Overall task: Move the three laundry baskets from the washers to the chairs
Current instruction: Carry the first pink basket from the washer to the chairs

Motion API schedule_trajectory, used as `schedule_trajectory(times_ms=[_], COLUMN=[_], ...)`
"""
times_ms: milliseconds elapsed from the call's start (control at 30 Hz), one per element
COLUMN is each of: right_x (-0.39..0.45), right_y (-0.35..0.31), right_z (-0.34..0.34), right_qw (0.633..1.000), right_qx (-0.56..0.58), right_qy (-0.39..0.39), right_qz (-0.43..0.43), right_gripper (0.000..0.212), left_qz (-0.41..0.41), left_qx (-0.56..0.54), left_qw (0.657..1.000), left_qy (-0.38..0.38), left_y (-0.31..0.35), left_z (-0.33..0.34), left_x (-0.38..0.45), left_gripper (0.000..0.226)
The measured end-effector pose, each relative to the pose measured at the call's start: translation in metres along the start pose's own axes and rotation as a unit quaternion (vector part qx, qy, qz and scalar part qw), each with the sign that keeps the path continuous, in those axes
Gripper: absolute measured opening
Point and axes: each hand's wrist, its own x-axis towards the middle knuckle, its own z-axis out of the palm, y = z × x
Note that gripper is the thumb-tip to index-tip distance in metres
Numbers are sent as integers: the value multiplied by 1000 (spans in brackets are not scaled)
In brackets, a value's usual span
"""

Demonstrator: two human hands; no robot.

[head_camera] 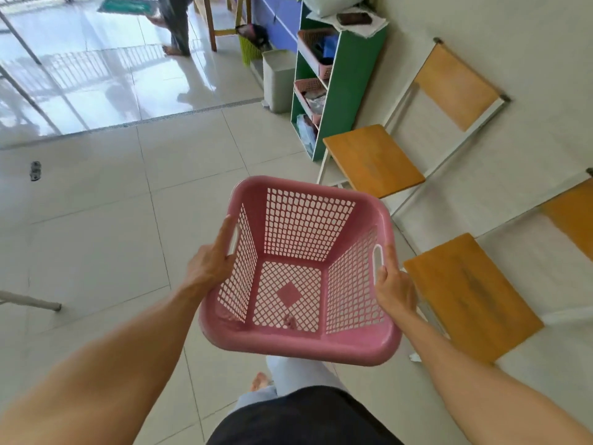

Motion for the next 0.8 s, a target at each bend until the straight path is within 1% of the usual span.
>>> schedule_trajectory(times_ms=[100, 200, 300, 367, 433, 500, 567, 667, 733, 800], right_x=[19, 51, 78, 89, 107, 118, 119, 127, 132, 137], right_y=[-19, -35, -56, -72, -90, -105, -114, -124, -132, -143], right_z=[11, 29, 44, 50, 55, 61, 66, 70, 76, 80], right_qw=[1000, 998, 995, 992, 991, 986, 982, 973, 967, 959], right_qx=[7, 14, 11, 38, 39, 44, 56, 77, 79, 81], right_qy=[2, -4, -13, -17, -23, -19, -5, 1, 11, 21], right_qz=[28, 58, 98, 120, 130, 157, 179, 217, 243, 269], right_gripper=[57, 57, 57, 57, 58, 62, 64, 64, 65, 66], left_qz=[18, 38, 35, 37, 39, 52, 64, 90, 124, 154], left_qx=[13, -3, 3, 12, 35, 77, 74, 81, 92, 105], left_qw=[999, 998, 997, 995, 994, 991, 989, 982, 975, 962], left_qy=[-24, -43, -68, -88, -94, -96, -110, -146, -162, -197], left_y=[-1, -4, -5, -7, -4, 0, 6, 11, 8, 8], left_z=[-14, -24, -38, -48, -59, -71, -79, -87, -87, -87], left_x=[47, 93, 134, 156, 187, 215, 234, 272, 301, 327], left_gripper=[86, 81, 74, 72, 73, 73, 74, 80, 84, 84])
